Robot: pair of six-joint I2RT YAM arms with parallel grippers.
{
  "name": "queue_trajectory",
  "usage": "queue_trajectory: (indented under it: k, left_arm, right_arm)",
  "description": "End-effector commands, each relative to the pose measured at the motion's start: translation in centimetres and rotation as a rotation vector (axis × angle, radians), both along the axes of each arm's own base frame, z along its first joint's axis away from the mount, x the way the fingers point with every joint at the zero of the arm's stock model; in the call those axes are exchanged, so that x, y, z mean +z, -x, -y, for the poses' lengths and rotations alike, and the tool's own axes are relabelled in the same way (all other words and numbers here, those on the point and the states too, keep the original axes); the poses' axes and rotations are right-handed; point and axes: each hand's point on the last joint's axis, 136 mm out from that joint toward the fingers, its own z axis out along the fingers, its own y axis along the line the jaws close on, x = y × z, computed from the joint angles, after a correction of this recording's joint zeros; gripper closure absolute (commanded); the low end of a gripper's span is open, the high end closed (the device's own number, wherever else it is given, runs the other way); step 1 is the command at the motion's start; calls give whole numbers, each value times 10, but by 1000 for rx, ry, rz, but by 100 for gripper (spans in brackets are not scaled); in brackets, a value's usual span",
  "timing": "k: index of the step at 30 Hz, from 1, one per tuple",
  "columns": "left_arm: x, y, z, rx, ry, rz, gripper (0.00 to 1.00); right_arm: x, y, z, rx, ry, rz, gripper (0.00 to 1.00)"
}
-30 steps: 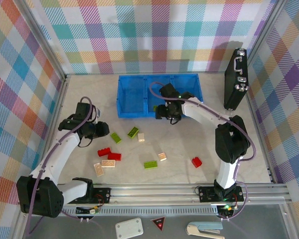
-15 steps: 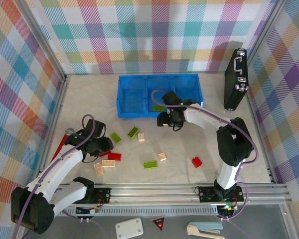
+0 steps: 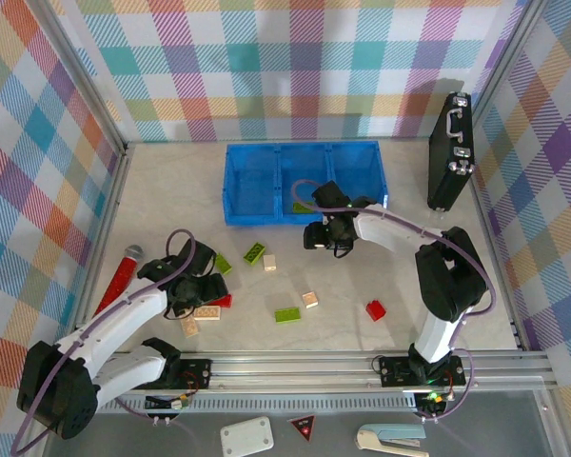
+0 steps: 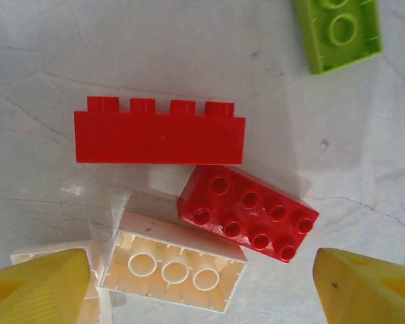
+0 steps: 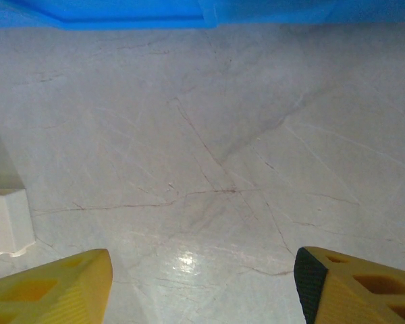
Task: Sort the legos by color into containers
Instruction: Pick up the lego from the bottom-left of the table.
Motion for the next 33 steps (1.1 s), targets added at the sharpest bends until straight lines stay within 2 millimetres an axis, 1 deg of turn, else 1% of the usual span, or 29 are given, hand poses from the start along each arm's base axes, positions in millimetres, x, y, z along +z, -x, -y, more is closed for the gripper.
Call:
queue_trajectory:
  k: [1, 9, 16, 19, 25, 29, 33]
  left_arm:
    - [-8, 3, 1, -11, -1, -9, 14]
    - [-17, 7, 5, -35, 22, -20, 14]
    - [-22, 9, 7, -45, 23, -42, 10]
    - [-25, 10, 6, -48, 11, -54, 10]
    - [-28, 11, 4, -46, -11, -70, 7]
    - [-30, 12, 9, -63, 12, -81, 7]
    - [-28, 13, 14, -78, 34, -80, 9]
  right_arm:
    - [14, 2, 1, 25, -15, 37, 27]
    - [12, 7, 5, 21, -8, 31, 27]
    - [13, 11, 9, 12, -7, 33, 27]
    - [13, 14, 11, 10, -7, 32, 27]
    - [14, 17, 13, 6, -6, 34, 27]
    - [15, 18, 15, 4, -6, 35, 27]
    - [16, 19, 17, 2, -1, 37, 27]
